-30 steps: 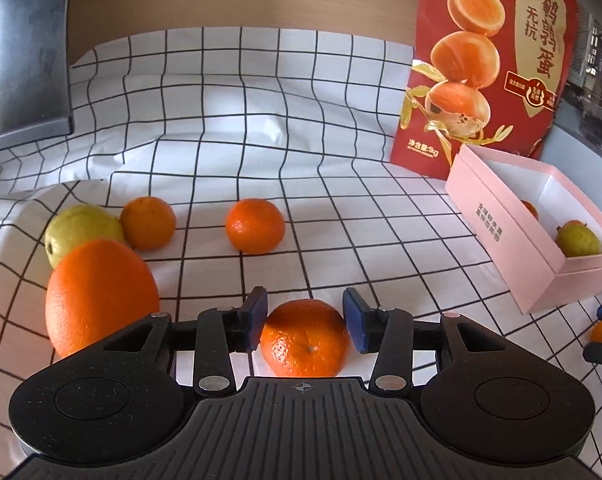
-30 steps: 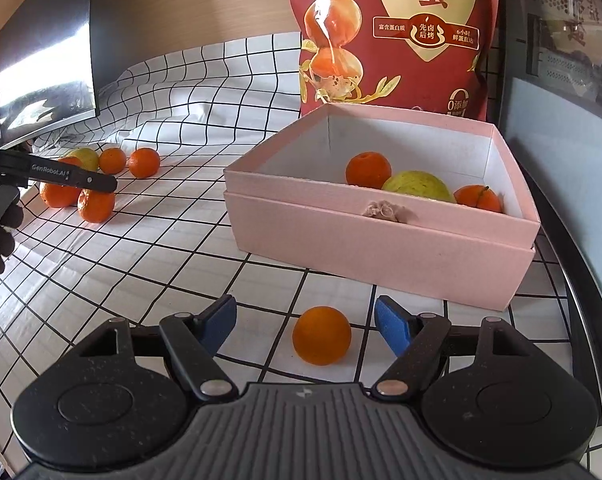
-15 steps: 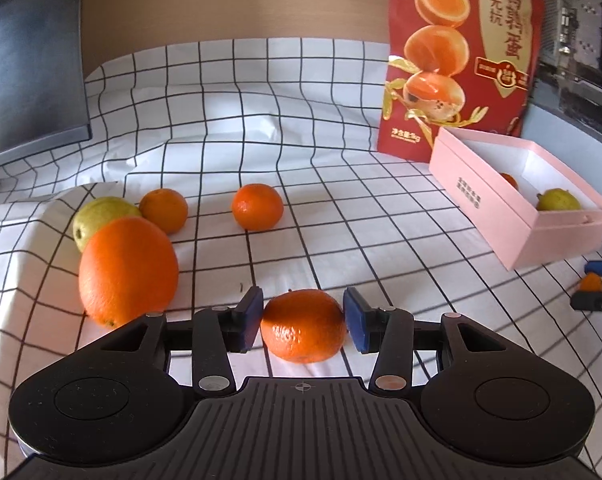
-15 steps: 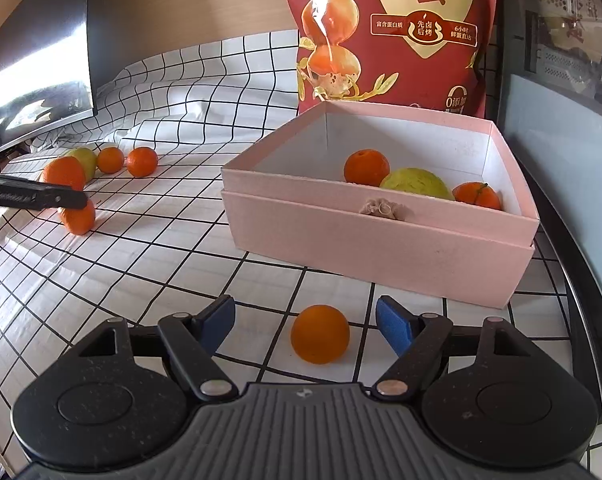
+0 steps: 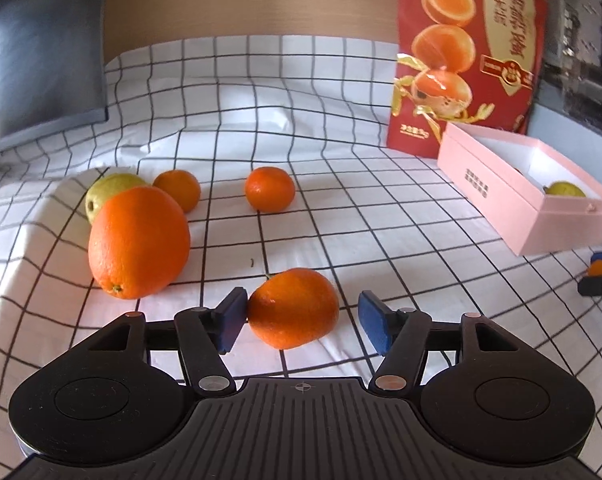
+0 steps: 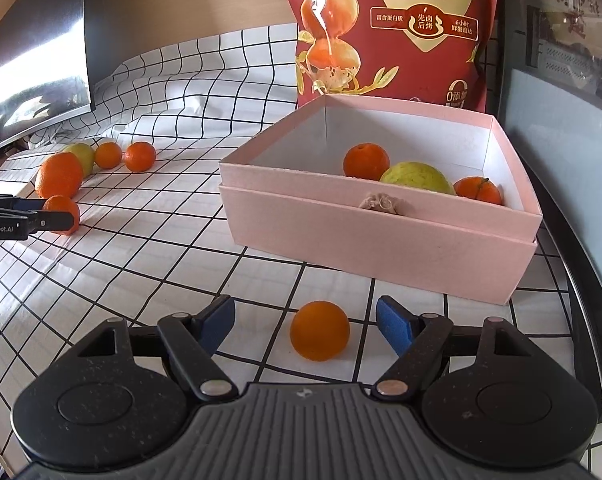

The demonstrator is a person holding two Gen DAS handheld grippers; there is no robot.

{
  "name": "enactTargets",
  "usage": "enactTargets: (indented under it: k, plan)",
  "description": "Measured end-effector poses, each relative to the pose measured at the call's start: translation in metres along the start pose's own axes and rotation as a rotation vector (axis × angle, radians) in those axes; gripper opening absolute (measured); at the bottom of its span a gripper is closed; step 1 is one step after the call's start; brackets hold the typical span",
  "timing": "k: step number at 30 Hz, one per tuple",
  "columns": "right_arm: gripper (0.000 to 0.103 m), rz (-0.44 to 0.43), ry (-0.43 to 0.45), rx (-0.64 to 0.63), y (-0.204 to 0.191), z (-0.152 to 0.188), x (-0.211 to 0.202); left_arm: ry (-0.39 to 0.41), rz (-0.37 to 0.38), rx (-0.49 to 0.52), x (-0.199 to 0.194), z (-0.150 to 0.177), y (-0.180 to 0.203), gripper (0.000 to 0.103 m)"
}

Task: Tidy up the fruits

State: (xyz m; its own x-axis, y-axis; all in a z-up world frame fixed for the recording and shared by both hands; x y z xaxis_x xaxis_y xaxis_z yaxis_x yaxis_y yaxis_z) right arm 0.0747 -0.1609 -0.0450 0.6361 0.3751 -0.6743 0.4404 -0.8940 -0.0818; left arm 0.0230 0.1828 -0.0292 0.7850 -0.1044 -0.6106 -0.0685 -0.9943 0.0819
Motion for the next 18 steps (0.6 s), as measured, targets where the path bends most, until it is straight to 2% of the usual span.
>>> enactTargets:
  k: [4, 6, 10, 14, 18]
  plan:
    - [0.078, -0.001, 0.0, 0.001, 0.0, 0.0, 0.0, 0.01, 0.023, -0.105, 0.003, 0.003, -0.013, 0.062]
    - [0.078, -0.002, -0.002, 0.001, 0.0, 0.001, 0.0, 0.025, 0.023, -0.133, 0.003, 0.002, -0.018, 0.055]
    - [0.08, -0.003, -0.009, 0.006, 0.0, 0.001, 0.001, 0.034, 0.028, -0.186, 0.003, 0.0, -0.017, 0.055]
    - [0.08, -0.003, -0.007, 0.013, 0.0, 0.001, 0.001, 0.094, 0.165, -0.161, -0.005, -0.007, 0.018, 0.055]
    - [0.081, -0.003, -0.01, 0.012, 0.0, 0.001, 0.001, 0.119, 0.283, -0.057, -0.012, -0.01, 0.076, 0.055]
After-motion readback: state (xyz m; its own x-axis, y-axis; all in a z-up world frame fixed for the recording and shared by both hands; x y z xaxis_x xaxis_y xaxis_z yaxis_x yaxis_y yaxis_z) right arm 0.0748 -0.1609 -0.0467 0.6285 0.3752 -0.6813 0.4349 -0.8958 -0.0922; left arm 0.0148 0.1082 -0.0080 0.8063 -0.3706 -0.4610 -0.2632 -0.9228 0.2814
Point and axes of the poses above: each gripper's, at about its wrist camera, not at the fingertips, and x roughly the way its jaws point, y to its right, z to its underside, the point moved 6 cm from there along x, roughly the way its jaws point, and after that the axes turned 5 degrees about z, right-handed, at the moved point
